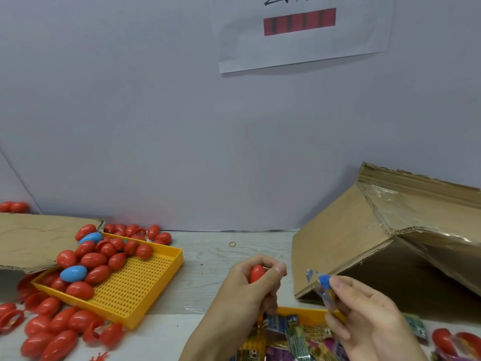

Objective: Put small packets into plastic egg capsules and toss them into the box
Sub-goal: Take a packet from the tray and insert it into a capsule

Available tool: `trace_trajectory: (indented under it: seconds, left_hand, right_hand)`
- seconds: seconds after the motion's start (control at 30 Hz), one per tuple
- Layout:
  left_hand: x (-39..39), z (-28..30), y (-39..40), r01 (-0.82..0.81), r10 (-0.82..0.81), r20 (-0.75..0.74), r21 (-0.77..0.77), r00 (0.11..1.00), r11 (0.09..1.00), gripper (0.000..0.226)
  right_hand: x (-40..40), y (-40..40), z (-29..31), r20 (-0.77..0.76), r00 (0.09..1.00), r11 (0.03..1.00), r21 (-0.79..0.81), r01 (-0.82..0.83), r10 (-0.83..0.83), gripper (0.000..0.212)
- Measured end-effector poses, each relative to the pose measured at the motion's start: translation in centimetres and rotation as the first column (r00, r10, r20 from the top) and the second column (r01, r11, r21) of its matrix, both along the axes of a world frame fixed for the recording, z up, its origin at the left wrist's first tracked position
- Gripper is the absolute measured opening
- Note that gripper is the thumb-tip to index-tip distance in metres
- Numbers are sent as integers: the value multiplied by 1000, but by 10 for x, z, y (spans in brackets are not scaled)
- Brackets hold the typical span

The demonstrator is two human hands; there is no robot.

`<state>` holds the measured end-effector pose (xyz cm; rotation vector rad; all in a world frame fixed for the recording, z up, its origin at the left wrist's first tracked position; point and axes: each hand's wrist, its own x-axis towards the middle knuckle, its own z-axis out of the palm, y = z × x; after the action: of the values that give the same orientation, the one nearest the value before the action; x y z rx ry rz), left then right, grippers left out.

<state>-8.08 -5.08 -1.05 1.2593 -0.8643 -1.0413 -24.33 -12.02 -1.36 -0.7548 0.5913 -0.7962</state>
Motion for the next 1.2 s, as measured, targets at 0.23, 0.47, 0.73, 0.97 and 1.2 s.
trace_trajectory:
  seconds: [0.23,0.47,0.73,0.97,1.2]
  left_hand:
    - [-13,6,2,-48,-9,286,193,958,980,19]
    - [-27,31,5,-278,194,537,79,821,957,24]
    - [-39,15,25,-420,368,439,23,820,907,28]
    - [-42,1,25,-358,335,433,-29,837,933,34]
    - [-39,0,31,-329,335,485,-100,808,939,48]
  right_hand:
    - [1,-2,-3,-72,997,998,-54,11,-15,19]
    - [-3,-1,2,-121,993,996,-91,-18,7,24]
    - [-5,3,3,-151,988,993,-117,26,-44,22]
    - [0,15,4,-327,902,881,-460,109,-282,3]
    - [3,18,-2,-334,870,791,-604,96,-361,10]
